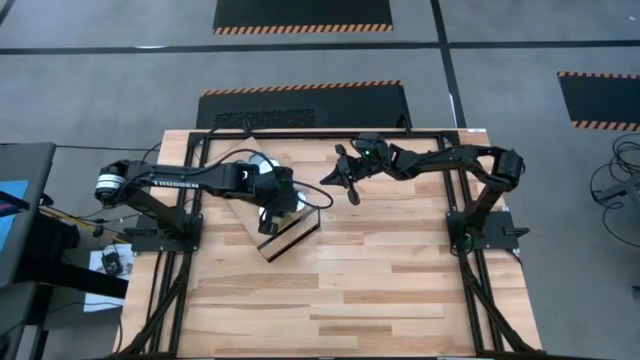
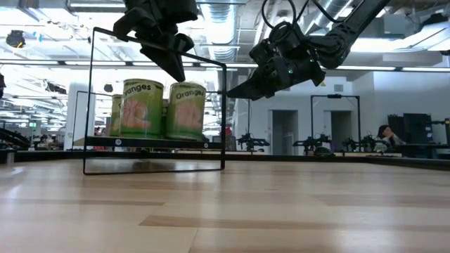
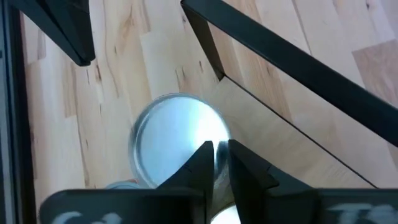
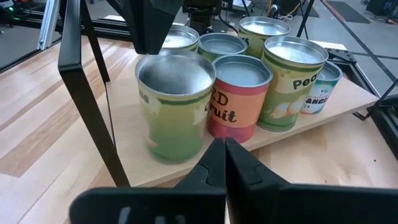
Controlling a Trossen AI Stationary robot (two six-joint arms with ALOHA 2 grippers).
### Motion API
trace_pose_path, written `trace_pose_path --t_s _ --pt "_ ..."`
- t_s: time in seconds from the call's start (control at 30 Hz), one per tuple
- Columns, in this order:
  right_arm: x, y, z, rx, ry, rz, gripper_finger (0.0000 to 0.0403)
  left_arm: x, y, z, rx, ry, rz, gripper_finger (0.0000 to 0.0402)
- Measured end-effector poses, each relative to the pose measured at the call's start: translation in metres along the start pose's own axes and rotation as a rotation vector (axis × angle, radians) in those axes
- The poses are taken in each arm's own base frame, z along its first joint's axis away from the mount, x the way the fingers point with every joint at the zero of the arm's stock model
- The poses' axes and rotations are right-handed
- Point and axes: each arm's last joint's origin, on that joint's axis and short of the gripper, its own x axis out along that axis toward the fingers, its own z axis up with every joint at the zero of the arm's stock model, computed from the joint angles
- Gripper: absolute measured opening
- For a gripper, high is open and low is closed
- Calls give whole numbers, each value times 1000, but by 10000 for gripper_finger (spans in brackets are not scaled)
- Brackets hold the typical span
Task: Pick and place cans onto a shelf
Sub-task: Put the top large canned oranges on the shelf
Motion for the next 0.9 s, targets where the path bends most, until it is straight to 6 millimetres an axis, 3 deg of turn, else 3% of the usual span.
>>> trace_pose_path --t_s 0.3,0.47,0.7,0.9 --pt "0 0 0 1 2 0 12 -3 1 0 -4 -12 11 65" --pt "2 4 1 -4 -12 44 5 -23 1 -2 -38 -71 23 63" --pt "37 38 -4 -41 -39 179 4 -53 -6 -18 -114 -317 -1 30" --pt "53 43 -16 -15 -38 112 6 -65 -15 -42 -185 -488 25 2"
